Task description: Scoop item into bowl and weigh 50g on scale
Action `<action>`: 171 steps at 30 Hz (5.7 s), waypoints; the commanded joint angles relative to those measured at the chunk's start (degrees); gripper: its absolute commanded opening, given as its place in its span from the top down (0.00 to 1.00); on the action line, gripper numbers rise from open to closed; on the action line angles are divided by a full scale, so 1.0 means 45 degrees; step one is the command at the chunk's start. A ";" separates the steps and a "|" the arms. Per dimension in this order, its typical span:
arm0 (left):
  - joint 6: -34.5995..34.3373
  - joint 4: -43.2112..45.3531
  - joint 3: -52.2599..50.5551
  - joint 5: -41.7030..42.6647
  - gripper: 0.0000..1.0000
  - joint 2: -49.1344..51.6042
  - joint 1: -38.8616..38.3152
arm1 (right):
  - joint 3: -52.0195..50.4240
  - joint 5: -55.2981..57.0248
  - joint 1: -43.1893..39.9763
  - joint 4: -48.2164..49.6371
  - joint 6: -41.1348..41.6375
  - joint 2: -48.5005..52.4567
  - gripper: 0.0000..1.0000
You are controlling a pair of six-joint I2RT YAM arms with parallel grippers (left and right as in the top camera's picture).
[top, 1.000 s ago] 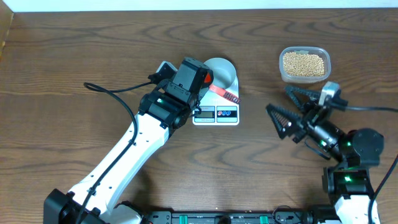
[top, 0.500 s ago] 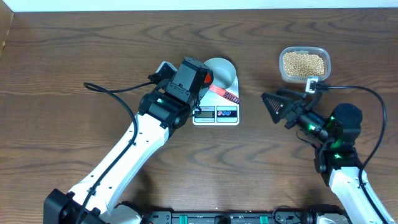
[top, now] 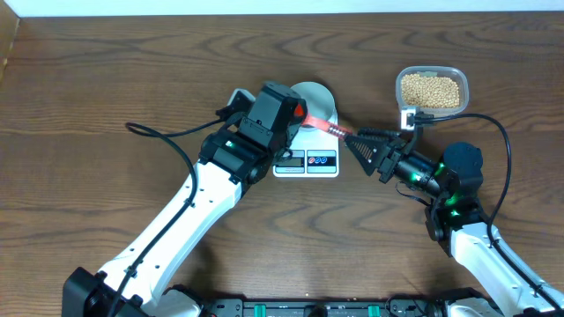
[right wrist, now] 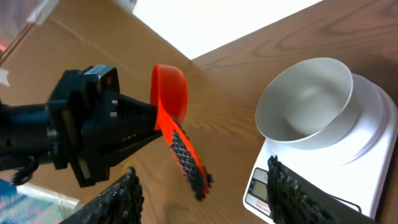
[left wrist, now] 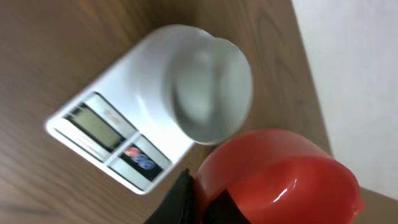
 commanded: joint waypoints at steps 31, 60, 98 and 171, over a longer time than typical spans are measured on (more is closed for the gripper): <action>0.1132 0.0092 0.0233 0.2390 0.93 0.0073 -0.0068 | 0.0214 -0.0068 0.1059 0.0996 0.1035 0.0015 0.72; 0.1778 0.0097 0.0223 0.2380 0.93 0.0073 -0.0219 | 0.0214 -0.0690 0.1059 0.0991 0.1035 0.0015 0.88; 0.1914 -0.0248 0.0219 0.1549 0.37 0.0073 -0.0219 | 0.0214 0.2686 0.0733 0.0209 -0.0413 0.0015 0.99; 2.1289 -0.3934 0.0622 0.4099 0.02 -0.4192 0.4862 | 0.7096 0.6751 -0.1841 -1.2968 -0.8034 -0.0024 0.99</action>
